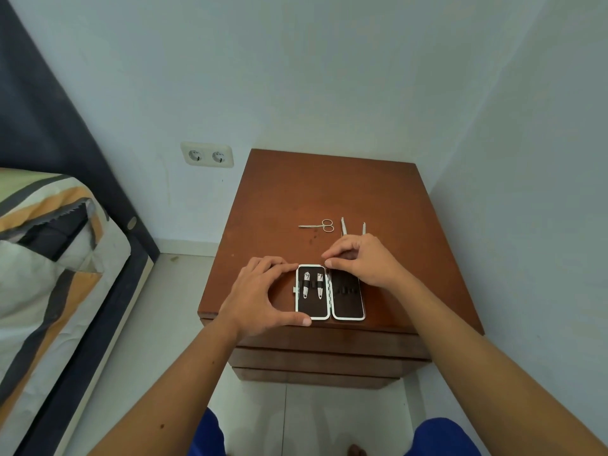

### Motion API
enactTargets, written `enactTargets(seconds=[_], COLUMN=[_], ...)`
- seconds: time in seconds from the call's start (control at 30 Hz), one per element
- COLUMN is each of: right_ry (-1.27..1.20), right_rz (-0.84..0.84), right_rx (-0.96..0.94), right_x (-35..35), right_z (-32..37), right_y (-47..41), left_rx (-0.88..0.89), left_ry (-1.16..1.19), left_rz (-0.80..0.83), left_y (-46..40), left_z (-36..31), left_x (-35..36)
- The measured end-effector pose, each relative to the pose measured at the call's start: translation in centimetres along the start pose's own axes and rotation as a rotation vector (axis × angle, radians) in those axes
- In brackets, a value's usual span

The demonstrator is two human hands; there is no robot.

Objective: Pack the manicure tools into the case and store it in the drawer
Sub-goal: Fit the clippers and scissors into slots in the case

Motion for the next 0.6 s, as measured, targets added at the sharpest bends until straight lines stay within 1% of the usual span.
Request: enactTargets(seconds=[0.17,0.27,0.4,0.47,0.6], right_ry=[0.086,0.198,0.288,0.35,0.391], right_rz=[-0.211,-0.264,-0.244,-0.203,-0.105], right_rx=[0.077,0.066,0.048,0.038,0.031], right_x=[-2.8,-3.3,-3.1,-2.9,-2.3], right_z=[-1.2,-0.7,-0.5,-0.7,-1.7], right_y=[-2.2,-4.7,-7.4,-8.2,-8.6], left_rx=[0.008,0.019,0.01,0.009,-0.008], left_ry=[0.008,0.007,0.01,0.013,0.016], left_rz=[-0.003,-0.01,-0.002,0.0,0.006], left_y=[0.0,0.0,0.1,0.1,0.0], left_z=[0.0,-0.1,-0.1,-0.2,0.0], left_x=[-0.1,-0.1,-0.1,-0.1,0.0])
Point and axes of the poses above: each hand's wrist, its own y-axis away from the middle knuckle, its own x-axis out of the palm, z = x × y, the point moved 9 cm from there along -y, towards the middle knuckle, and after that the axes turned 15 degrees about y, right-handed, at the moved point
